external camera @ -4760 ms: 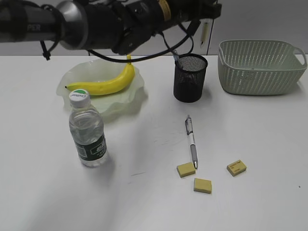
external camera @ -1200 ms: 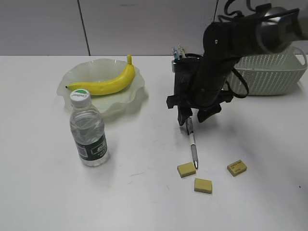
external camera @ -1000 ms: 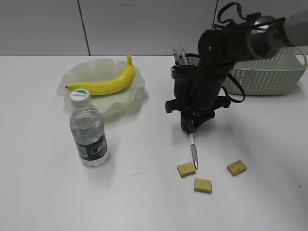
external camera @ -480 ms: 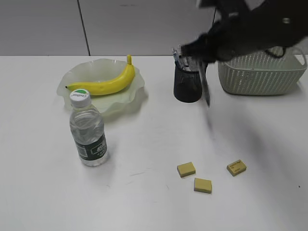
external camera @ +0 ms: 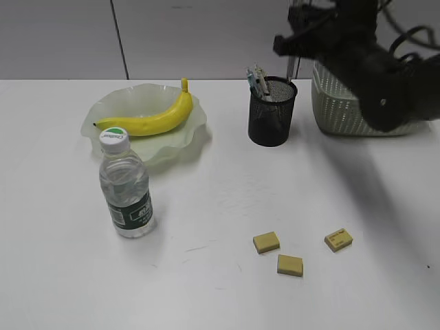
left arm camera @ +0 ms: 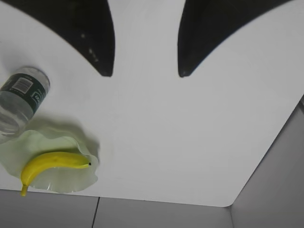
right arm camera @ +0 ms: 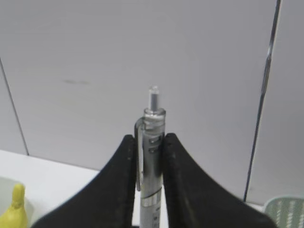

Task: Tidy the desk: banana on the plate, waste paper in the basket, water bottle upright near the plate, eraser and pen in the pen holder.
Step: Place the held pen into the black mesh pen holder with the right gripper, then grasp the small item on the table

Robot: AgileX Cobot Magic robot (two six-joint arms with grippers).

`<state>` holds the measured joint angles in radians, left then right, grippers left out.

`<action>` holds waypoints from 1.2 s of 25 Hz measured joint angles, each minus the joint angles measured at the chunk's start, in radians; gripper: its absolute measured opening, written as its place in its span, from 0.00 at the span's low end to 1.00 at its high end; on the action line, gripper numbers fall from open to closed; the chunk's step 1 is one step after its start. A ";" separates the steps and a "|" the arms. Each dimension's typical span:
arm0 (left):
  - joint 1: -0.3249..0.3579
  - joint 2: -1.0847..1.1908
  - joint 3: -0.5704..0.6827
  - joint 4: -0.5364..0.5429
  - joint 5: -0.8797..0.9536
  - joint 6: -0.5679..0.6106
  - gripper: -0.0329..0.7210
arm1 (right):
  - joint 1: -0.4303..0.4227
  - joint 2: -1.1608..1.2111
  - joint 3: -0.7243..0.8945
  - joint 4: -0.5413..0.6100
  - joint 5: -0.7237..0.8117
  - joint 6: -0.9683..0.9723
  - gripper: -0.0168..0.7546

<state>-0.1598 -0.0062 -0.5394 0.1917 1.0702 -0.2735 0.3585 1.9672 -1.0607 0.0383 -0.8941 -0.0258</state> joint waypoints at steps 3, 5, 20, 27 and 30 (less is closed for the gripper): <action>0.000 0.000 0.000 0.000 0.000 0.000 0.45 | 0.000 0.111 0.000 -0.022 -0.068 0.067 0.20; 0.000 0.000 0.000 0.000 0.000 0.000 0.44 | 0.000 0.148 0.000 -0.038 -0.061 0.099 0.26; 0.000 0.000 0.000 0.000 0.000 0.000 0.36 | 0.000 -0.629 0.074 -0.160 1.293 0.062 0.57; 0.000 0.096 -0.001 -0.036 -0.020 0.095 0.36 | 0.000 -1.142 0.333 -0.134 1.936 0.060 0.56; 0.000 0.201 -0.020 -0.131 -0.104 0.252 0.36 | 0.000 -1.413 0.438 -0.103 1.989 0.059 0.56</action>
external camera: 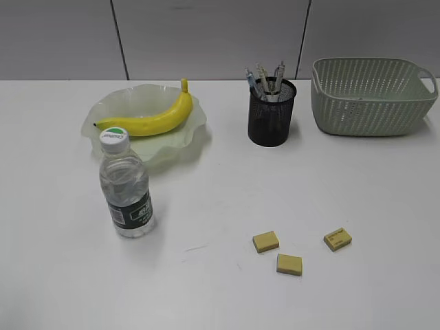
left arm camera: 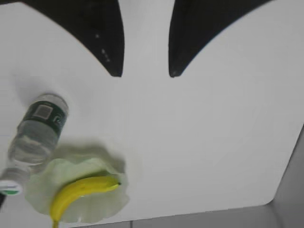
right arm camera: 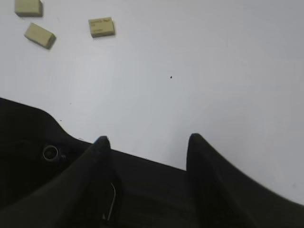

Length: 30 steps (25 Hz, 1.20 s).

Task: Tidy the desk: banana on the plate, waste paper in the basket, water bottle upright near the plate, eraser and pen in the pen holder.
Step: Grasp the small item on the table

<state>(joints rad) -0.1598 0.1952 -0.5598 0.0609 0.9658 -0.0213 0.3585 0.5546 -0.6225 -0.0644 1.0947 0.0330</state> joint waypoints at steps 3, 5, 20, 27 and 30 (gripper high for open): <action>0.000 0.148 -0.019 -0.090 -0.160 0.144 0.36 | 0.000 -0.229 0.067 0.016 0.002 -0.001 0.56; -0.004 0.302 -0.047 -0.189 -0.250 0.259 0.36 | 0.000 -0.348 0.091 0.017 -0.019 -0.001 0.56; -0.685 1.474 -0.726 -0.239 -0.359 0.580 0.60 | 0.000 -0.518 0.111 0.014 -0.052 0.006 0.47; -0.748 1.817 -0.825 -0.177 -0.295 0.558 0.62 | 0.000 -0.518 0.111 0.014 -0.053 0.008 0.45; -0.748 1.866 -0.826 -0.174 -0.309 0.557 0.62 | 0.000 -0.518 0.111 0.014 -0.053 0.009 0.45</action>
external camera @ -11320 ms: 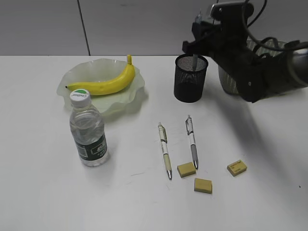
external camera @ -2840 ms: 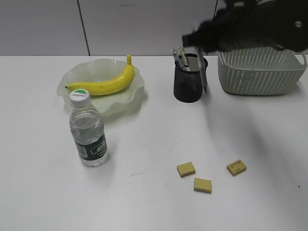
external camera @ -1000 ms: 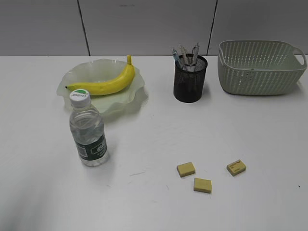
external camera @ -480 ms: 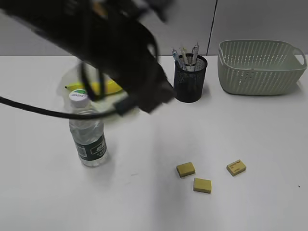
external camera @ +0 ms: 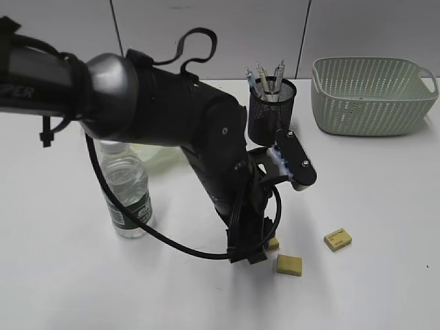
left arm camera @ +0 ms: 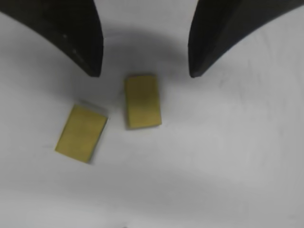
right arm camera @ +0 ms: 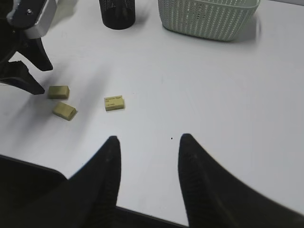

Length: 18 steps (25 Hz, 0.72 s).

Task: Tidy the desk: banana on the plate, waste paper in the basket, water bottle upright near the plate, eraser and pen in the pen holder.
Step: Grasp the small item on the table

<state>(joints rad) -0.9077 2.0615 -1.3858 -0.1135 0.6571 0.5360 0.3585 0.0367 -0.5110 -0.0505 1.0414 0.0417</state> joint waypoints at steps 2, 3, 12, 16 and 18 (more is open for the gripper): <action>0.000 0.020 -0.002 0.000 -0.019 0.000 0.62 | 0.000 0.000 0.000 0.000 0.000 0.000 0.45; 0.000 0.027 -0.002 0.000 -0.028 0.000 0.62 | 0.000 0.000 0.000 0.000 0.000 0.001 0.45; 0.000 0.098 -0.008 -0.025 -0.098 -0.002 0.60 | 0.000 0.000 0.000 0.000 -0.001 0.001 0.45; -0.002 0.102 -0.010 -0.033 -0.111 -0.002 0.31 | 0.000 0.000 0.000 0.000 -0.001 0.001 0.45; -0.003 0.095 -0.010 -0.033 -0.114 -0.002 0.29 | 0.000 0.000 0.000 -0.001 -0.001 0.001 0.45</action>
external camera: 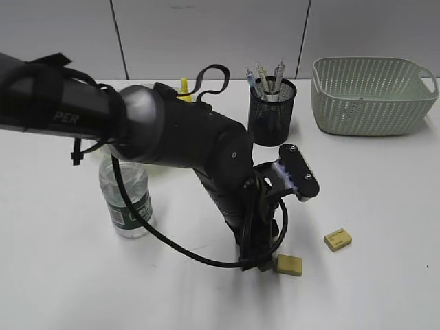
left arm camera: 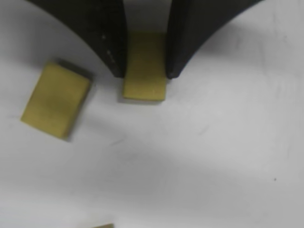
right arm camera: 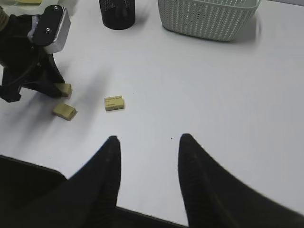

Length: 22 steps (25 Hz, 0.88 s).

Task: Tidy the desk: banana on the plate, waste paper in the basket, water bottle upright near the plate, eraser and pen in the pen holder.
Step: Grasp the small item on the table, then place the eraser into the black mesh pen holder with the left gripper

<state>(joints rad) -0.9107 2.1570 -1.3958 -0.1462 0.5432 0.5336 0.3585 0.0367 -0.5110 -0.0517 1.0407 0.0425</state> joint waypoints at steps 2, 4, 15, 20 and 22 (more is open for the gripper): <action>0.004 -0.016 -0.010 0.000 -0.011 0.000 0.29 | 0.000 0.000 0.000 0.000 0.000 0.000 0.45; 0.016 -0.058 -0.043 -0.003 -0.069 0.000 0.29 | 0.000 0.000 0.000 0.000 0.000 0.000 0.45; 0.192 -0.012 -0.387 -0.223 -0.520 0.000 0.29 | 0.000 0.000 0.000 -0.002 0.000 0.000 0.45; 0.201 0.108 -0.428 -0.233 -0.515 0.000 0.29 | 0.000 0.000 0.000 -0.003 0.000 0.001 0.45; 0.201 0.133 -0.428 -0.234 -0.512 0.000 0.30 | 0.000 0.000 0.000 -0.003 0.000 0.001 0.45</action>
<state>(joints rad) -0.7098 2.2905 -1.8242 -0.3802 0.0313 0.5333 0.3585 0.0367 -0.5110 -0.0547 1.0403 0.0436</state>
